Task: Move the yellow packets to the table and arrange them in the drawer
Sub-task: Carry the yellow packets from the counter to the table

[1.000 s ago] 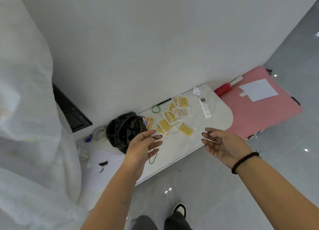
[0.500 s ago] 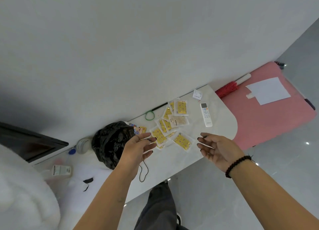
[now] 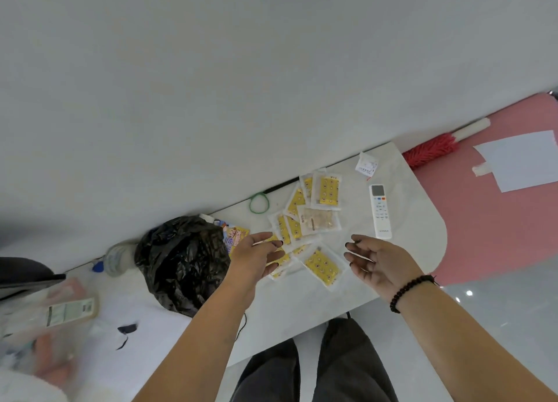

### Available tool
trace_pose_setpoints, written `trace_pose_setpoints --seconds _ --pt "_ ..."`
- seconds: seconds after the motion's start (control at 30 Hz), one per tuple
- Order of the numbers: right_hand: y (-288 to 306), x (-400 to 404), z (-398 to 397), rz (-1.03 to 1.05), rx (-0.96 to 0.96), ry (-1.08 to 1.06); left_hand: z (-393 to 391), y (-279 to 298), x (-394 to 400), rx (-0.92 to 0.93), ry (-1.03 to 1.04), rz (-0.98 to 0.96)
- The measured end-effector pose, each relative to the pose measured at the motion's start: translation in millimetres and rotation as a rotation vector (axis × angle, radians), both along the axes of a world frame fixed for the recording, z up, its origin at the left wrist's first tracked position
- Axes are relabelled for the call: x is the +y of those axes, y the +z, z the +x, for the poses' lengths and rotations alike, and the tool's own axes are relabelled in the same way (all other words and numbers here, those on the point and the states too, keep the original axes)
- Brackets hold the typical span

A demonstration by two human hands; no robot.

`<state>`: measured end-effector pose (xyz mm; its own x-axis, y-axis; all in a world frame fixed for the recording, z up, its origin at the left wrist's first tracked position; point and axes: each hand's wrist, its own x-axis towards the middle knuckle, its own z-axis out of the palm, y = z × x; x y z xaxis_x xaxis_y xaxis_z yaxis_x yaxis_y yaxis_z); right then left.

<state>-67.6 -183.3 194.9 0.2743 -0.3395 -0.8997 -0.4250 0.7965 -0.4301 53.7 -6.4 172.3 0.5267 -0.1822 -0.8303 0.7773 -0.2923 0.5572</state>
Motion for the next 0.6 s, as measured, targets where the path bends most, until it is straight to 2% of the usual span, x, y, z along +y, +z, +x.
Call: trace_pose_setpoints --seconds 0.17,0.37,0.5,0.6 --pt "-71.3 -18.7 19.1 0.015 0.063 0.038 6.7 -58.4 -11.3 0.030 0.062 0.064" --pt "-153.7 -20.9 32.3 -0.085 0.192 0.226 9.4 -131.7 -6.4 0.032 0.091 0.172" --pt "-202.0 -9.3 24.2 -0.402 0.297 0.553 2.8 -168.5 -6.1 0.036 0.042 0.234" --pt "-226.4 4.3 16.6 -0.597 0.324 0.752 -0.9 -190.8 -5.4 -0.034 -0.042 0.328"
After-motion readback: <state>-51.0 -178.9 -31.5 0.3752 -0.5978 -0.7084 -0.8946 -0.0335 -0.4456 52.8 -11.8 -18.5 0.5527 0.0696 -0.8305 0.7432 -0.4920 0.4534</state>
